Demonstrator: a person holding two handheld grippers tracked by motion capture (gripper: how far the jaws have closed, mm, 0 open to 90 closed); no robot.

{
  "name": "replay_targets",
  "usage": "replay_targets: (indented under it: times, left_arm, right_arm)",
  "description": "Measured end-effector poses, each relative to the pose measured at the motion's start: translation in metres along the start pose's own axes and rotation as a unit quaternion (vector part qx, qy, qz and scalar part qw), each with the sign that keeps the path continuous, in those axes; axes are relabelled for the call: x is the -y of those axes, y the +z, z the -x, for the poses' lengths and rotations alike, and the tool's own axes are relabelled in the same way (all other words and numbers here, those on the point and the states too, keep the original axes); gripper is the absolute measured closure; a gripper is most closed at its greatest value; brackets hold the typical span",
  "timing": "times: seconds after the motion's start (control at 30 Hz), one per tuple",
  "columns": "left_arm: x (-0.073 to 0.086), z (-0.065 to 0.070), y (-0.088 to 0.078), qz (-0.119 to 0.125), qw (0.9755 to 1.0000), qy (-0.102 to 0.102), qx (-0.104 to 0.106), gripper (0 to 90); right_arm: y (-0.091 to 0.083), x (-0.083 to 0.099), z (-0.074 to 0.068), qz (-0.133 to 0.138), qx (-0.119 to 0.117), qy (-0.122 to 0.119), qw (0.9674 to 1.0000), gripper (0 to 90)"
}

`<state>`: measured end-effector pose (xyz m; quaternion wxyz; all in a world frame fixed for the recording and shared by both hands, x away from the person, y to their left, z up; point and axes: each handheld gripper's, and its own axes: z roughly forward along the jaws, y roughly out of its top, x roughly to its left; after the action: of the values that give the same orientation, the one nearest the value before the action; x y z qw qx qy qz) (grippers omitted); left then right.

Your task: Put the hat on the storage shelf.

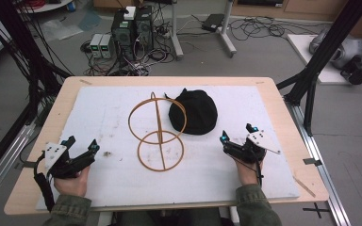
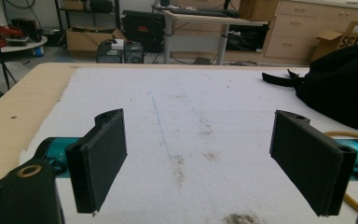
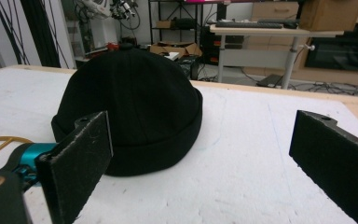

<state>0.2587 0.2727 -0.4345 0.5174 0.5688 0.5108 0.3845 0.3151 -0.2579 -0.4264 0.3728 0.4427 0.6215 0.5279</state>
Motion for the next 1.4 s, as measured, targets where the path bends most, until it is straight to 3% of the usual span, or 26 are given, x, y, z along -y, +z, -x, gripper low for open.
replay_targets:
  times: [0.2,0.77,0.9,1.1,1.4]
  left_arm:
    - [0.0,0.0,0.0,0.0,1.0,0.0,0.001,18.8]
    - [0.0,0.001,0.003,-0.001,1.0,-0.001,0.004,18.8]
    - [0.0,0.003,0.004,-0.001,1.0,-0.001,0.008,18.8]
    - [-0.001,0.004,0.006,-0.002,0.9999,-0.001,0.01,18.8]
    - [-0.001,0.004,0.006,-0.003,0.9999,-0.004,0.013,18.8]
  right_arm:
    - [0.01,-0.007,-0.005,-0.002,-0.012,-0.014,0.9998,6.4]
    - [0.037,-0.005,-0.006,-0.033,-0.03,0.013,0.9989,6.5]
    - [0.042,-0.009,-0.008,-0.043,-0.031,0.006,0.9986,6.6]
    - [0.062,-0.023,-0.021,-0.064,-0.049,-0.03,0.9963,6.5]
    - [0.083,-0.033,-0.035,-0.078,-0.061,-0.034,0.9945,6.6]
